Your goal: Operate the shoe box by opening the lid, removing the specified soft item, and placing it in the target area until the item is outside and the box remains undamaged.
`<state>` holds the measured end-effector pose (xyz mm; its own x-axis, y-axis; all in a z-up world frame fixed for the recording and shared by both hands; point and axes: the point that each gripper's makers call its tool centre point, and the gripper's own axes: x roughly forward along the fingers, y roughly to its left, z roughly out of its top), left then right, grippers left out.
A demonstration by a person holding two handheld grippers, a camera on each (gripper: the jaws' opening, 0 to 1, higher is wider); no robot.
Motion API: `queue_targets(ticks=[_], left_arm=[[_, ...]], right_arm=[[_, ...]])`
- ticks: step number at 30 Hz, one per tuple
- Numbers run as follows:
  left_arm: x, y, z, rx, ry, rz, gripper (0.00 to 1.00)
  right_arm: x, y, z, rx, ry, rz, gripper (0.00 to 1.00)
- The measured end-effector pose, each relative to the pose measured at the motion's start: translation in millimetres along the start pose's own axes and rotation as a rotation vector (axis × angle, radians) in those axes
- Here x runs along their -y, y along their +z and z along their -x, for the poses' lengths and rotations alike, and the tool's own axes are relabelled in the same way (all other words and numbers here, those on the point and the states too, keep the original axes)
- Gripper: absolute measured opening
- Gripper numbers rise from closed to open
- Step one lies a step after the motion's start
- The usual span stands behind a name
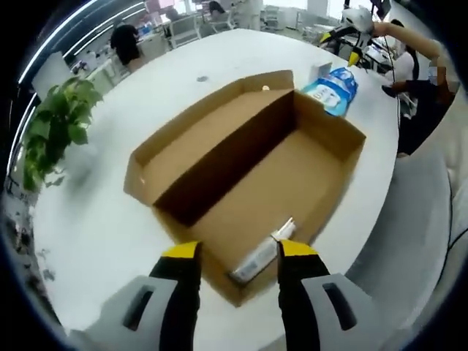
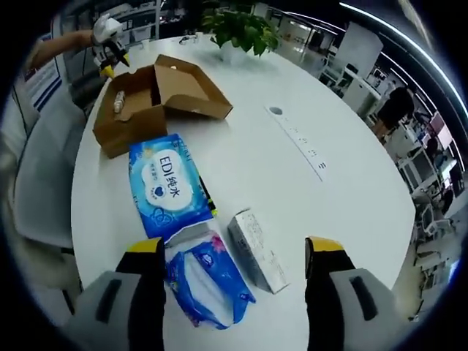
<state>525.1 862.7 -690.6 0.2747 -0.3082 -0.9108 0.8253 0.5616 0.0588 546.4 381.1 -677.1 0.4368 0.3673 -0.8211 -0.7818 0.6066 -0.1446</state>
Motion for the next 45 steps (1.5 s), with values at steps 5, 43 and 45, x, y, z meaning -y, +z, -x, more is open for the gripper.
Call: queue_targets(ticks=[5,43,45], left_arm=[[3.4,2.1,-7.5,-0.035,-0.044,-0.075,0.43],[6.5,5.1,-50.3,-0.189,-0.253,-0.480,0.55],[8.4,6.2,-52.0,-0.187,-0.265,-0.503,0.56]], right_arm=[[-14.5,2.4,10.8,0.026,-0.022,-0.054,0.81],[-103.8,13.0,46.0,0.179,-0.179,-0.346,0.96],[-110.7,12.8,47.2,0.182,-0.184,-0.351,0.96]])
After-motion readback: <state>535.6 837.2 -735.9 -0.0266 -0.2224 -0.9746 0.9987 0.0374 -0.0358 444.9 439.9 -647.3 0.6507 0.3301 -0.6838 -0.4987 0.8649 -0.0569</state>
